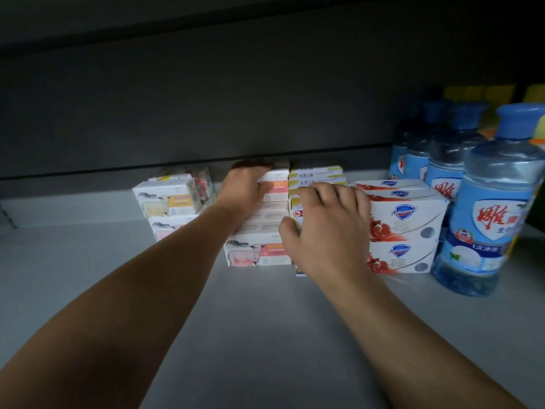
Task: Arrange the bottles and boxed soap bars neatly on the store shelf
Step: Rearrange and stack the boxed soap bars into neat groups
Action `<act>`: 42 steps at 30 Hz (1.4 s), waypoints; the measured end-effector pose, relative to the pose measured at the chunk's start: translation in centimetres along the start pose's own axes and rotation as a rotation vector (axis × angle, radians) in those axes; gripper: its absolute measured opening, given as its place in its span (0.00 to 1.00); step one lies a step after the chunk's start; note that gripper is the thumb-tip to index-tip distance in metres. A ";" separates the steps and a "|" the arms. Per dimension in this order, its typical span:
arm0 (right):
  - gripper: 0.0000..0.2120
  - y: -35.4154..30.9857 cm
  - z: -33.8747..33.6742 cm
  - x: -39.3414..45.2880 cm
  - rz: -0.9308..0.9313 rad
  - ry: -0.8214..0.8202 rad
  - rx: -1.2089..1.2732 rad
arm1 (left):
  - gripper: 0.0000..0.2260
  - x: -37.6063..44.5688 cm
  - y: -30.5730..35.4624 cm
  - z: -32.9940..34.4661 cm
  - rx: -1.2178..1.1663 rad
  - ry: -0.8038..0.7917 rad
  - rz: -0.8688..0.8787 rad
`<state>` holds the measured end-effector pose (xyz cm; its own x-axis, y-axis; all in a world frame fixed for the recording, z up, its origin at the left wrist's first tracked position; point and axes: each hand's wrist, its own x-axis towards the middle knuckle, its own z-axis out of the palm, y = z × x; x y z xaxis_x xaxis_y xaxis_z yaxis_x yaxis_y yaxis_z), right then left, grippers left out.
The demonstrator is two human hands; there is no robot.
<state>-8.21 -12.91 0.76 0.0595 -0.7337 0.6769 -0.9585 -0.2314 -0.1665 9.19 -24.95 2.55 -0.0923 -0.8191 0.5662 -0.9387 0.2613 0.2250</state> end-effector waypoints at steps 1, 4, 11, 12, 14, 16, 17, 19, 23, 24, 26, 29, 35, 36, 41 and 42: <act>0.23 0.0 0.0 0.0 -0.002 -0.001 -0.002 | 0.17 0.1 0.0 -0.1 0.012 -0.010 -0.001; 0.22 0.1 0.0 0.0 -0.006 0.007 0.003 | 0.20 0.1 0.2 -0.8 0.083 -0.071 -0.007; 0.23 0.2 -0.1 -0.1 -0.011 -0.010 -0.010 | 0.19 -5.8 1.0 -5.0 -0.015 0.060 -0.018; 0.23 0.2 -0.1 -0.1 -0.013 -0.014 -0.013 | 0.19 -7.3 0.8 -5.7 -0.039 0.071 -0.023; 0.23 0.1 -0.3 -0.1 -0.018 -0.026 -0.023 | 0.17 -10.6 0.1 -7.1 -0.062 0.067 -0.078; 0.23 0.0 -0.4 -0.3 -0.026 -0.041 -0.053 | 0.17 -13.8 -1.2 -8.1 -0.053 0.019 -0.155; 0.23 -0.1 -0.5 -0.3 -0.031 -0.045 -0.069 | 0.17 -15.2 -1.9 -8.5 -0.041 -0.025 -0.187; 0.23 -0.2 -0.8 -0.2 -0.038 -0.062 -0.096 | 0.18 -17.6 -3.8 -9.3 -0.013 -0.125 -0.236; 0.26 -0.6 -1.6 0.3 -0.044 -0.154 -0.166 | 0.19 -20.8 -7.2 -10.6 0.077 -0.244 -0.314; 0.27 -0.8 -1.8 0.5 -0.043 -0.169 -0.181 | 0.18 -21.4 -7.7 -10.7 0.096 -0.253 -0.316; 0.28 -1.4 -2.1 0.8 -0.042 -0.191 -0.224 | 0.18 -22.0 -8.1 -10.5 0.107 -0.259 -0.300; 0.29 -3.1 -2.5 1.1 -0.072 -0.182 -0.268 | 0.15 -22.2 -8.2 -10.4 0.098 -0.246 -0.275; 0.23 -10.2 -0.6 2.2 -0.249 -0.169 0.079 | 0.15 -22.4 -9.1 -10.1 0.067 -0.209 -0.296; 0.23 -11.4 0.1 2.7 -0.271 -0.197 0.130 | 0.15 -22.4 -9.2 -10.0 0.059 -0.206 -0.298; 0.26 -15.7 4.1 5.9 -0.292 -0.277 0.173 | 0.15 -22.4 -10.0 -9.5 0.031 -0.173 -0.291; 0.27 -16.2 5.0 6.5 -0.290 -0.279 0.166 | 0.15 -22.3 -10.2 -9.4 0.029 -0.163 -0.294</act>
<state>9.04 -17.09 4.25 0.4146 -0.7623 0.4970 -0.8347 -0.5362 -0.1261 23.91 -4.52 -4.89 0.1338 -0.9289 0.3453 -0.9420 -0.0109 0.3356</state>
